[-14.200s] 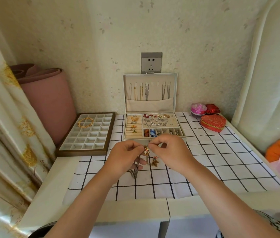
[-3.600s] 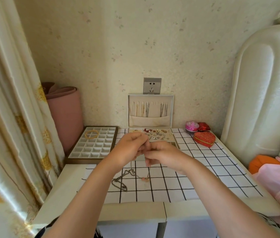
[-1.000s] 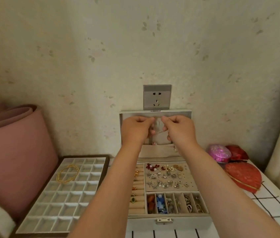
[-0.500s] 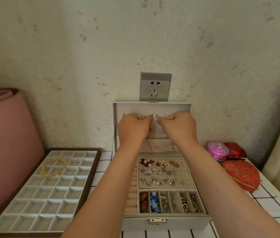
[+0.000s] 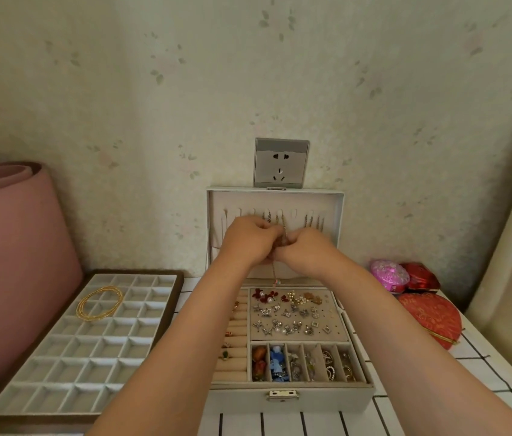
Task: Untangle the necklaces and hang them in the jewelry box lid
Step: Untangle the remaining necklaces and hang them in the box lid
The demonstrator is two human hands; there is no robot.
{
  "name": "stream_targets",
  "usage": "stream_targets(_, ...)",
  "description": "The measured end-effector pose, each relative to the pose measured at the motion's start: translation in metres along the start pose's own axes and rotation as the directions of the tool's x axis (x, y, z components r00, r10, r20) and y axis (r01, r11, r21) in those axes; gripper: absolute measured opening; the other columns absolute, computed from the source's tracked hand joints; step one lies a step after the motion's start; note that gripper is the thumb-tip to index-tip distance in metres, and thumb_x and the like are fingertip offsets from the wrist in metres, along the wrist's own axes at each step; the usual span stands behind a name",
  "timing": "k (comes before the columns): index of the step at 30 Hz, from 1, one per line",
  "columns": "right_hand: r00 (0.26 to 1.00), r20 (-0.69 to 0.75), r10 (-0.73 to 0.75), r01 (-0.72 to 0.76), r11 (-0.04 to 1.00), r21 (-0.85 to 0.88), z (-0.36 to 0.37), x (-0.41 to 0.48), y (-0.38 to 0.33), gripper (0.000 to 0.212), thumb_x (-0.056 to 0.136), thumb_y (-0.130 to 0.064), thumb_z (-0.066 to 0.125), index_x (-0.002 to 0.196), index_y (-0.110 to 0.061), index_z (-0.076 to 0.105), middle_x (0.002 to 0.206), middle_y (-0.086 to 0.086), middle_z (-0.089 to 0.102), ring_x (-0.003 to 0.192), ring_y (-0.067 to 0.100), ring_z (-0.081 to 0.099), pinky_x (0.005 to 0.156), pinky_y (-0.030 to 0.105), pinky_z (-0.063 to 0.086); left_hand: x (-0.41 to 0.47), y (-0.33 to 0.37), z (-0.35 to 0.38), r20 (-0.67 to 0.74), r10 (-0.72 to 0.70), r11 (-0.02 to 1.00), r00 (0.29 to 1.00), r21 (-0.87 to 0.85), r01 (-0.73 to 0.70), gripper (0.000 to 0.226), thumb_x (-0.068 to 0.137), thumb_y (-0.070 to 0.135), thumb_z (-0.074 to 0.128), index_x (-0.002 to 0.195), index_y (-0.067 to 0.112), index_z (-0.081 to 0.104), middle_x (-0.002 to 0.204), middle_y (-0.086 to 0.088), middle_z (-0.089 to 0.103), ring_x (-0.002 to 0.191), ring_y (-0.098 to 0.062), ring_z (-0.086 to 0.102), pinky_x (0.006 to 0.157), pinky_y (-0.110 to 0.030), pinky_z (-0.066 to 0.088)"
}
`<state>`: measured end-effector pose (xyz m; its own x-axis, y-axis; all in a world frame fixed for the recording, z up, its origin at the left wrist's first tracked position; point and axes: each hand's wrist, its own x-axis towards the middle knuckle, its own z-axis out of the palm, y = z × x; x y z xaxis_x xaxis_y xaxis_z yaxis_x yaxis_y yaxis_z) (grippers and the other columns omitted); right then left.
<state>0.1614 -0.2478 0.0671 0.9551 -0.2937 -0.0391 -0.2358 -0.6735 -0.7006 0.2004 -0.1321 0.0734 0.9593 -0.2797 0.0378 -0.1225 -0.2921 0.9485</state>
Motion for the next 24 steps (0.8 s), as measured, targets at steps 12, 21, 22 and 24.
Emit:
stream_targets(12, 0.999, -0.037, 0.013, -0.01, 0.995, 0.099, 0.005, -0.007, -0.003, 0.023, 0.084, -0.02, 0.072, 0.087, 0.003, 0.074, 0.074, 0.015, 0.068, 0.069, 0.022, 0.058, 0.07, 0.037, 0.052, -0.011, 0.005, -0.011, 0.114, 0.044, 0.994, 0.992, 0.09, -0.055, 0.022, 0.088, 0.015, 0.065, 0.072, 0.027, 0.074, 0.09, -0.001, 0.073, 0.093, -0.025, 0.068, 0.09, -0.044, 0.057)
stream_targets(21, 0.981, 0.193, 0.004, -0.089, 0.896, 0.434, 0.009, -0.014, 0.0, 0.012, 0.095, -0.015, 0.062, 0.096, -0.006, 0.069, 0.082, 0.008, 0.075, 0.057, 0.014, 0.06, 0.048, 0.022, 0.043, -0.008, 0.004, -0.026, 0.185, 0.109, 0.952, 0.977, 0.262, -0.156, 0.031, 0.093, 0.01, 0.056, 0.119, 0.018, 0.071, 0.123, 0.001, 0.066, 0.109, -0.013, 0.061, 0.1, -0.029, 0.047)
stream_targets(22, 0.979, 0.206, 0.008, -0.09, 0.915, 0.393, 0.008, -0.014, 0.002, 0.014, 0.095, -0.015, 0.062, 0.099, -0.003, 0.069, 0.076, 0.006, 0.074, 0.057, 0.013, 0.059, 0.048, 0.021, 0.044, -0.007, 0.002, -0.027, 0.192, 0.124, 0.935, 0.974, 0.307, -0.179, 0.032, 0.093, 0.01, 0.055, 0.119, 0.019, 0.071, 0.128, 0.002, 0.065, 0.116, -0.014, 0.059, 0.105, -0.031, 0.044)
stream_targets(24, 0.973, 0.23, 0.033, -0.096, 0.958, 0.27, 0.005, -0.011, 0.005, 0.019, 0.094, -0.015, 0.064, 0.103, 0.002, 0.069, 0.076, 0.004, 0.074, 0.06, 0.011, 0.062, 0.053, 0.022, 0.052, -0.007, -0.003, -0.028, 0.207, 0.167, 0.872, 0.964, 0.425, -0.243, 0.032, 0.095, 0.011, 0.053, 0.121, 0.021, 0.07, 0.131, 0.002, 0.063, 0.121, -0.014, 0.057, 0.105, -0.026, 0.04)
